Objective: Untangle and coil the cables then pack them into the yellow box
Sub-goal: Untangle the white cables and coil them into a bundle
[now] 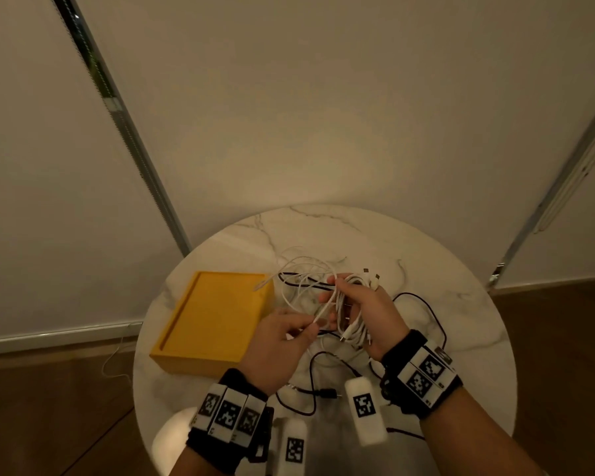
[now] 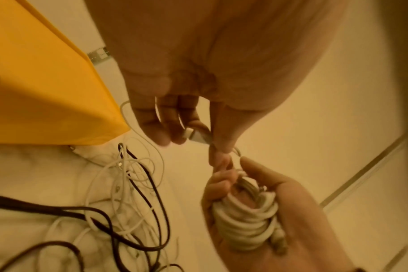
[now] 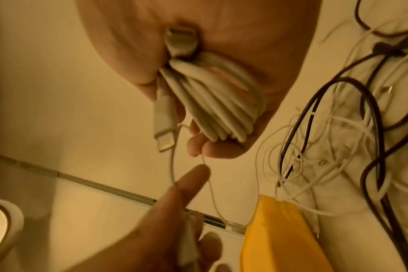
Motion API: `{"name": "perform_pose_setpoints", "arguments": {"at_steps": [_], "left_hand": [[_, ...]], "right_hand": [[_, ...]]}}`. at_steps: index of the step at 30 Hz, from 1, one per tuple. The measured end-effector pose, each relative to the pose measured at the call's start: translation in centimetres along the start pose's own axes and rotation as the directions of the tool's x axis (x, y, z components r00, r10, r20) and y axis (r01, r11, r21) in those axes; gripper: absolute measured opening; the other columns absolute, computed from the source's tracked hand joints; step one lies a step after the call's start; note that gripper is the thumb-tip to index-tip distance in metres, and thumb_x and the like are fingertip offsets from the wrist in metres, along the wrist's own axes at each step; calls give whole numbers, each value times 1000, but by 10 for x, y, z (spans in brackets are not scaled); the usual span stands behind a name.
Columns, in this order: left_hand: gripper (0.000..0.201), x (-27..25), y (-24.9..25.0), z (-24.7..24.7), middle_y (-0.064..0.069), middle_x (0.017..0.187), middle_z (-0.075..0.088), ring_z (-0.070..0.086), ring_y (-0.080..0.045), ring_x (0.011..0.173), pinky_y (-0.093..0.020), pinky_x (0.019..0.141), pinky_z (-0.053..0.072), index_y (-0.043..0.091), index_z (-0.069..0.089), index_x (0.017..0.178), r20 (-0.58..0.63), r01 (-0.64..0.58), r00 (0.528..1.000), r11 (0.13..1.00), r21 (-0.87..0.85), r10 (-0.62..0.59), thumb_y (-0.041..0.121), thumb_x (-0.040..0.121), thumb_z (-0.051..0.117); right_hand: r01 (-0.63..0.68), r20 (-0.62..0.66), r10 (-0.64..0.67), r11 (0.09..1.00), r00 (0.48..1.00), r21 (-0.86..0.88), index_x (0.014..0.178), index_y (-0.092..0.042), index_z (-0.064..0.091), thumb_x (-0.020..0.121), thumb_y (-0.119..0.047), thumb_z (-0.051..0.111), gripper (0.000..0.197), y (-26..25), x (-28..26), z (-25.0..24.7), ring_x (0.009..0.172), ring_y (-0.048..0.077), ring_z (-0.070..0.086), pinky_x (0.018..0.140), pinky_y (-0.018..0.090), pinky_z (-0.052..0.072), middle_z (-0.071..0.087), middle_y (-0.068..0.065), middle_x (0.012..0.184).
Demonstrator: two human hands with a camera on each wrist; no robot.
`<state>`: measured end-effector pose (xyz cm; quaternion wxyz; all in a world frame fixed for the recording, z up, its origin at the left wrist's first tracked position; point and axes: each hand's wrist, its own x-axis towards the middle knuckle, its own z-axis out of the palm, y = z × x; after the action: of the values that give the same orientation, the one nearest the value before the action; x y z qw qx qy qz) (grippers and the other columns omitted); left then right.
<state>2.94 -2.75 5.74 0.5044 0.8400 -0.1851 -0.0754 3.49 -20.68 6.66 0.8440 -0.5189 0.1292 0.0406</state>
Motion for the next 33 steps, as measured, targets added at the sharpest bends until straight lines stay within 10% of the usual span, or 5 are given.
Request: {"name": "perform_pose_setpoints", "arguments": {"at_steps": [11,15,24,33], "left_hand": [[27,-17,47,15,1,77,76,73,-14,74,-25,68,57,29,73,102,-181,-83,983,952,-294,30,7,86,75],[33,-21,54,21,2,82,77,73,-16,78,-29,69,60,30,75,104,-155,-118,985,947,-298,74,4,84,76],[37,-28,69,29,-1,78,74,71,-15,74,-24,68,56,30,77,98,-93,-131,990,945,-298,108,-1,78,77],[24,-34,80,31,-5,73,72,71,-23,70,-30,63,59,19,75,88,-193,-102,980,952,-289,47,-1,74,81]], "right_hand": [[146,7,-147,971,989,-187,88,2,57,83,-75,59,77,11,-26,11,76,28,57,71,41,49,56,13,81],[105,13,-105,988,994,-109,87,-16,69,78,-67,61,52,6,-36,14,88,23,73,81,41,59,74,4,86],[139,-16,-141,987,990,-76,71,-19,60,82,-59,73,43,2,-44,14,76,30,60,84,54,56,53,13,76],[117,58,-119,993,991,31,74,-15,64,91,-28,72,22,-6,-59,17,65,21,64,61,33,54,62,6,69]]}}
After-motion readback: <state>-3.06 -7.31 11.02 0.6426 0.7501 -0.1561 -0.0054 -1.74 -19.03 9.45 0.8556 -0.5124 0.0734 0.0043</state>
